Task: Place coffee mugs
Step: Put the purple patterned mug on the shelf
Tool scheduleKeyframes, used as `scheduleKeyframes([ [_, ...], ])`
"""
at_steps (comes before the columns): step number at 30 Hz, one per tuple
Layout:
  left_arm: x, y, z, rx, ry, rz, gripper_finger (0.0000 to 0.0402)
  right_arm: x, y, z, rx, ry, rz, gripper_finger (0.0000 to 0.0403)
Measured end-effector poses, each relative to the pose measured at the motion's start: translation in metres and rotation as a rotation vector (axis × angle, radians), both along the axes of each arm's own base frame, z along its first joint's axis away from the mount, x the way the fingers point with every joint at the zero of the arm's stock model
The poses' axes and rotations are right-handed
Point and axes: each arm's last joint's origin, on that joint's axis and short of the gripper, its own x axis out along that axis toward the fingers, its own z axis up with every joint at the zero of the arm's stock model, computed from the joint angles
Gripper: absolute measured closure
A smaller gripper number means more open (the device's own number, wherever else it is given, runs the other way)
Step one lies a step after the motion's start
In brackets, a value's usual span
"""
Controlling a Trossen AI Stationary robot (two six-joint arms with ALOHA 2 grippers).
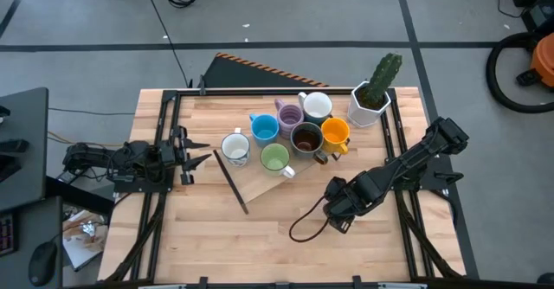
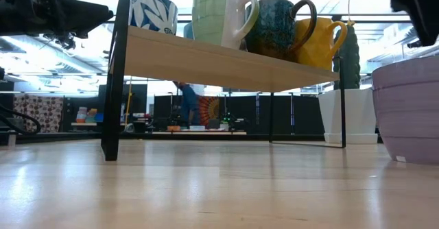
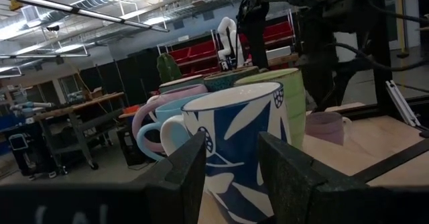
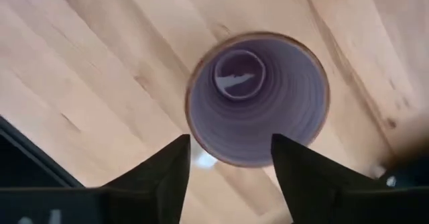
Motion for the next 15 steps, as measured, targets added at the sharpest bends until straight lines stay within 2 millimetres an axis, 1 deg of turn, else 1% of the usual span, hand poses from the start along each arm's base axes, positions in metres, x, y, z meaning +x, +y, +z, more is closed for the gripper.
scheduleKeyframes([
  [7, 0.000, 0.000, -0.001, 0.001, 0.007, 0.000, 0.0260, -0.005, 0.003, 0.000, 0.053, 0.074, -0.252, 0.0155],
  [11, 0.000, 0.000, -0.001, 0.001, 0.007, 0.000, 0.0260, -0.010, 0.012, 0.000, 0.093, 0.113, -0.333, 0.0137],
  [15, 0.000, 0.000, -0.001, 0.001, 0.007, 0.000, 0.0260, -0.017, 0.019, -0.009, 0.079, 0.148, -0.413, 0.0131],
])
